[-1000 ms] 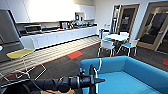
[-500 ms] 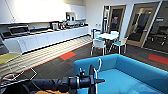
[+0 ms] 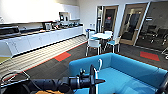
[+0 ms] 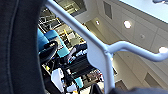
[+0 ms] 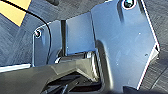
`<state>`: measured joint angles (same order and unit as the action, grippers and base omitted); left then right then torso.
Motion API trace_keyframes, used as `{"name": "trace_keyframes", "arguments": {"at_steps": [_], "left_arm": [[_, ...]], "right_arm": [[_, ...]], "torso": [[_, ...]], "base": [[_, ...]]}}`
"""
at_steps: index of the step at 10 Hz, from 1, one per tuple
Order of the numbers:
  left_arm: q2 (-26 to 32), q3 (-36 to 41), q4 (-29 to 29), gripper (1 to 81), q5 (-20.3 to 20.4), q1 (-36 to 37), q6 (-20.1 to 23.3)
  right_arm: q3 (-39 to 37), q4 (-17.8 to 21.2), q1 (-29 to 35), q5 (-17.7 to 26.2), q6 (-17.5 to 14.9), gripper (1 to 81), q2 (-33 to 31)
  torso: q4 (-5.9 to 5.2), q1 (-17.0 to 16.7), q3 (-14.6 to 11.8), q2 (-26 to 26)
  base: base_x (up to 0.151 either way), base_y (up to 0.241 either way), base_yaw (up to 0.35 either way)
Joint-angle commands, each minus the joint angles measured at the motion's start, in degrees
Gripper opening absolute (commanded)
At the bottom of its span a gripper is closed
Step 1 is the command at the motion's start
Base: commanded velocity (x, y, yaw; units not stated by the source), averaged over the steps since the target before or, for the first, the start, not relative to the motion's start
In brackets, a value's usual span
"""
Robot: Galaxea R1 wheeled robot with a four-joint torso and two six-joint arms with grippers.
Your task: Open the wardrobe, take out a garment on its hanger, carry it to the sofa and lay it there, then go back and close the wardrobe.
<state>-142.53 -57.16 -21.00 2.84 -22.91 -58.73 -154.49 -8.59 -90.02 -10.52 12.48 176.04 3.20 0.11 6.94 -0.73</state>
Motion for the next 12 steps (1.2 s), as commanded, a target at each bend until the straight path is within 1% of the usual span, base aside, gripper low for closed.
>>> {"name": "trace_keyframes", "arguments": {"at_steps": [1, 3, 12], "left_arm": [[0.3, 2.7, -1.2, 1.0, 2.7, 7.8, 0.4], [0.8, 2.8, -1.4, 1.0, 3.0, 7.0, 0.5], [0.3, 2.9, -1.7, 1.0, 2.9, 6.9, 0.5]], "right_arm": [[0.3, -0.1, 1.8, 2.8, 0.0, 81.1, 0.3], [0.3, -0.1, 1.8, 2.8, -0.1, 81.1, 0.3], [0.3, -0.1, 1.7, 2.8, -0.1, 81.1, 0.3]], "torso": [[0.00, 0.0, 0.0, 0.0], [0.00, 0.0, 0.0, 0.0], [0.00, 0.0, 0.0, 0.0]], "base": [[0.000, 0.000, 0.000], [0.092, -0.032, 0.000], [0.000, 0.000, 0.000]]}}
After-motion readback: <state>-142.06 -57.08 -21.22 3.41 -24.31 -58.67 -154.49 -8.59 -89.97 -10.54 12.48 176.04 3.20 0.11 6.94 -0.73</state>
